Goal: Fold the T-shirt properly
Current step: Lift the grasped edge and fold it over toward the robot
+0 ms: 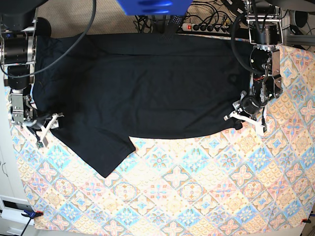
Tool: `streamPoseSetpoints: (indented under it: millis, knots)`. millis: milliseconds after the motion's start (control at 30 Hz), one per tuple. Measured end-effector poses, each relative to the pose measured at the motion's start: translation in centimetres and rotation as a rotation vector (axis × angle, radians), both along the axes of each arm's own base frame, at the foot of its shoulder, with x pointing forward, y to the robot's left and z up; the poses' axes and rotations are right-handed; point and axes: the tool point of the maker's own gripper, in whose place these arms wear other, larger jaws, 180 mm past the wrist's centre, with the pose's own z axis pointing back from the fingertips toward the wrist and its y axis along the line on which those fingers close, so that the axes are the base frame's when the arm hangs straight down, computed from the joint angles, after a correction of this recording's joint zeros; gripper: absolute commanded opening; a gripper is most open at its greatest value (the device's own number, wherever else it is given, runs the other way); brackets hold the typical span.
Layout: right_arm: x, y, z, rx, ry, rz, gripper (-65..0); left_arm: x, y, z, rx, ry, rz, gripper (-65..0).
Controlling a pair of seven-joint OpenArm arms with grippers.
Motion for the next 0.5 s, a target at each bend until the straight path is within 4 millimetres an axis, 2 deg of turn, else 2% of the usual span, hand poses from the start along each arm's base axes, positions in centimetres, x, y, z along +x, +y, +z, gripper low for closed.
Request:
streamPoseSetpoints:
  millis: [100, 267, 367, 433, 500]
  knots:
    - [0.1, -0.4, -0.1, 0.032, -0.034, -0.03, -28.3, -0.4, -0.1, -0.2, 0.0, 0.005, -0.003, -65.0]
    - [2.7, -1.2, 1.7, 0.036, -0.116, -0.065, -28.3, -1.3, 0.8, -0.1, 0.002, 0.004, 0.023, -65.0]
    - [1.7, -1.3, 0.8, 0.032, -0.079, -0.066, -28.6, -1.4, 1.1, -0.1, 0.006, 0.005, 0.031, -65.0]
    - [0.7, -0.2, 0.1, 0.07, -0.041, -0.028, -29.0, -1.3, 1.0, -0.1, 0.003, 0.003, 0.031, -65.0]
    - [0.5, 0.9, 0.0, 0.106, -0.032, 0.007, -31.9, -1.3, 1.0, -0.1, 0.002, 0.002, 0.029, -65.0]
